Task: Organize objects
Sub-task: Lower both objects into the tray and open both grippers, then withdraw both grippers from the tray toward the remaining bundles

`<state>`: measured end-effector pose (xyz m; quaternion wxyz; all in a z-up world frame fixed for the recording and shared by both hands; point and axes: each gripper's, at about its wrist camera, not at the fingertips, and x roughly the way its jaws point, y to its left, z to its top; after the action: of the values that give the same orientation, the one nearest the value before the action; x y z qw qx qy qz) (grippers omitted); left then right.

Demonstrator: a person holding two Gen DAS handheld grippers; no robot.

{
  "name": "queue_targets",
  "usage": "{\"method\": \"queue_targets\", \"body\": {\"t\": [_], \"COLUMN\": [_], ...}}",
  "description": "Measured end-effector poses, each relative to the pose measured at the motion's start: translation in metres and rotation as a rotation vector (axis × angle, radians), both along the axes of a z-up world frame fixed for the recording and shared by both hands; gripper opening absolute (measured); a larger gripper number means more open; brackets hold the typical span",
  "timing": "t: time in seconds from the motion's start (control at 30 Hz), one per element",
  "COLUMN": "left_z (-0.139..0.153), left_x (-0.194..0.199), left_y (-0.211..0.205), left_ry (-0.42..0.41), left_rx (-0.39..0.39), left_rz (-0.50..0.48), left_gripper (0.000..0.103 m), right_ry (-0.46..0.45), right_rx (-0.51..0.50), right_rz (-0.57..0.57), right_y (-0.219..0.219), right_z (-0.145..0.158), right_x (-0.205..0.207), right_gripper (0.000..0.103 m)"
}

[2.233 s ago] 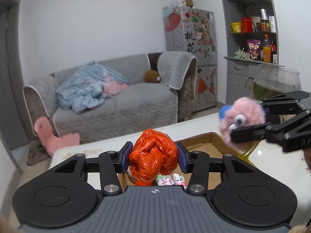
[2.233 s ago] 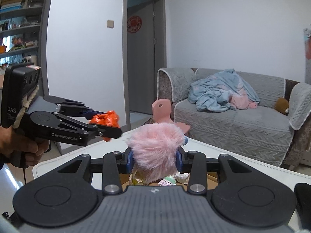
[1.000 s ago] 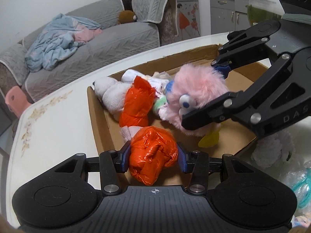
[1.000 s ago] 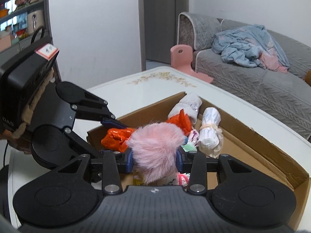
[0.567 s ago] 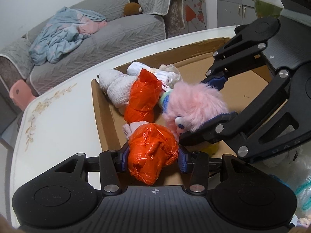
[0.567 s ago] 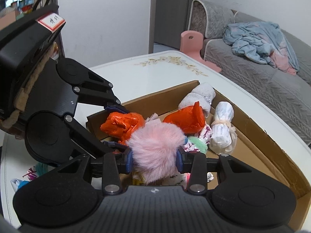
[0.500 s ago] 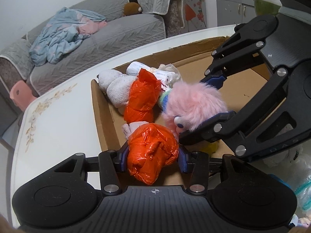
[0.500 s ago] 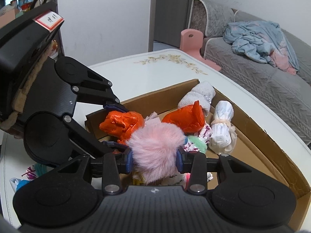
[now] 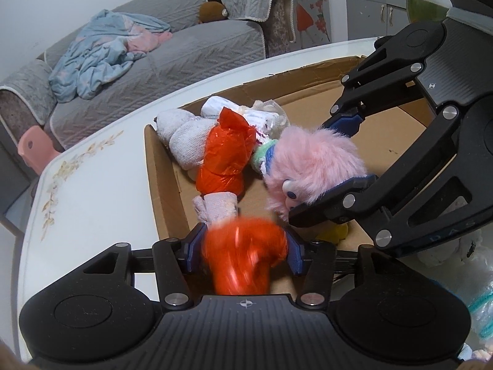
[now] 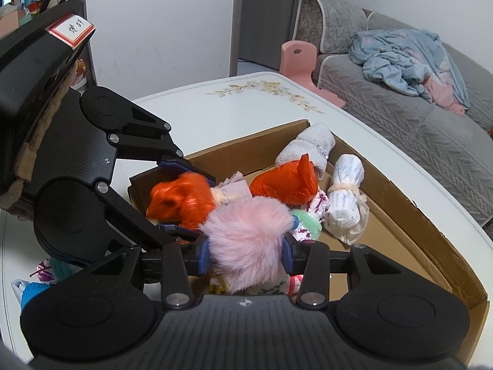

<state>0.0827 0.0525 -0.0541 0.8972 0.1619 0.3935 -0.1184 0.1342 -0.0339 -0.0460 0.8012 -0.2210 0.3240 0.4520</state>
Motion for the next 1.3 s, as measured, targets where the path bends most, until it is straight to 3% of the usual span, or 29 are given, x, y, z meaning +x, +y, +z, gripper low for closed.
{"method": "queue_targets", "body": {"t": [0.2, 0.57, 1.13, 1.3], "left_z": [0.001, 0.012, 0.039, 0.044], "left_x": [-0.001, -0.013, -0.035, -0.048], "left_y": [-0.006, -0.005, 0.007, 0.007], "left_ry": [-0.016, -0.032, -0.075, -0.089], "left_rx": [0.017, -0.001, -0.056, -0.086], "left_rz": [0.008, 0.001, 0.083, 0.103], "left_gripper": [0.081, 0.087, 0.095, 0.096], "right_ry": [-0.005, -0.025, -0.054, -0.066], "right_rx": [0.013, 0.042, 0.086, 0.12], "right_rz": [-0.003, -0.005, -0.041, -0.079], "right_y": [-0.003, -0.009, -0.027, -0.044], "right_z": [0.003, 0.013, 0.03, 0.037], "right_x": [0.001, -0.004, -0.023, -0.034], "right_gripper": [0.047, 0.053, 0.064, 0.074]}}
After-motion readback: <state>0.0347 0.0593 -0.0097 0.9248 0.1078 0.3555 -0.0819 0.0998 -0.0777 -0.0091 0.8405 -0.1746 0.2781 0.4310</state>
